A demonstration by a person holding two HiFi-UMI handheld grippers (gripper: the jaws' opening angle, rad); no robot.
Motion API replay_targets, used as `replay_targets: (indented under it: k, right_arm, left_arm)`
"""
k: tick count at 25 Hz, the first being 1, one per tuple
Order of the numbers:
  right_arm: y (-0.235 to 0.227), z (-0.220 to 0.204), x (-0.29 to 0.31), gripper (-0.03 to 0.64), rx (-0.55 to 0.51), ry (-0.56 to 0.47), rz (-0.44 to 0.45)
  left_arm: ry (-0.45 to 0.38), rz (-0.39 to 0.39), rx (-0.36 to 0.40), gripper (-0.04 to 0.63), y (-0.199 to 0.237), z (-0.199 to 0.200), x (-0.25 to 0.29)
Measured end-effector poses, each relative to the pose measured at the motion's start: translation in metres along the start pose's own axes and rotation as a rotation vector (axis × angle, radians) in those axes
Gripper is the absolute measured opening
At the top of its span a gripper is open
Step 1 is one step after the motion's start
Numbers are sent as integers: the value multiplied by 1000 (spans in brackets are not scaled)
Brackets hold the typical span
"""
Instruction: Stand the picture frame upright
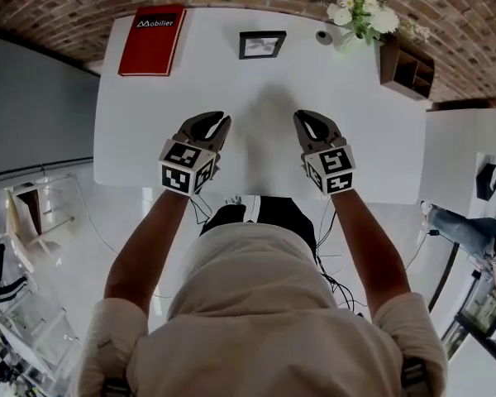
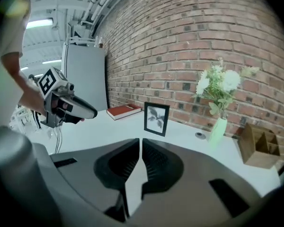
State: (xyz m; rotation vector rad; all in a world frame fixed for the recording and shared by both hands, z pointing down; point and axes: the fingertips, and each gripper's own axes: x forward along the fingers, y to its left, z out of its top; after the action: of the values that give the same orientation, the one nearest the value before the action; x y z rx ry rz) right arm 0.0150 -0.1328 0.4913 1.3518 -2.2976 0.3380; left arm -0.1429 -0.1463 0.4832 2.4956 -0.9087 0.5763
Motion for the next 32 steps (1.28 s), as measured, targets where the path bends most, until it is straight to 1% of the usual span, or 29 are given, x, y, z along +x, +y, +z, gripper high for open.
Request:
replay_targets:
  k: [3, 6, 9, 12, 16, 19, 21, 25, 29, 32]
  right_arm:
    - [14, -2, -25, 23, 83, -10, -27]
    - [38, -5, -52, 23, 128, -10, -21]
    - [61, -10, -76, 23, 158, -2, 16]
    - [80, -15, -98, 23, 172, 7, 74]
    - [91, -18, -130, 23, 187, -2, 133]
    - [99, -18, -159, 23, 154, -17, 171]
    - [104, -22, -182, 23, 116, -20, 199]
    - [108, -41, -226, 23, 63, -21, 246]
    - [113, -62, -262, 23, 55, -36, 275]
    - [118, -76, -284, 23, 51, -45, 292]
  left_arm:
    - [-7, -53, 16, 36, -19, -3, -21]
    - [4, -104, 21, 13, -44, -12, -45]
    - [20, -157, 5, -2, -72, -20, -66]
    - [35, -181, -27, -5, -92, -27, -86]
    - [27, -175, -58, -5, -122, -30, -106]
    - [12, -165, -69, -5, -151, -29, -115]
    - [-4, -142, -81, -5, -172, -31, -118]
    - [-33, -94, -109, -5, -217, -38, -123]
    - [-39, -63, -102, -5, -258, -55, -134]
    - [-43, -44, -123, -5, -283, -73, -142]
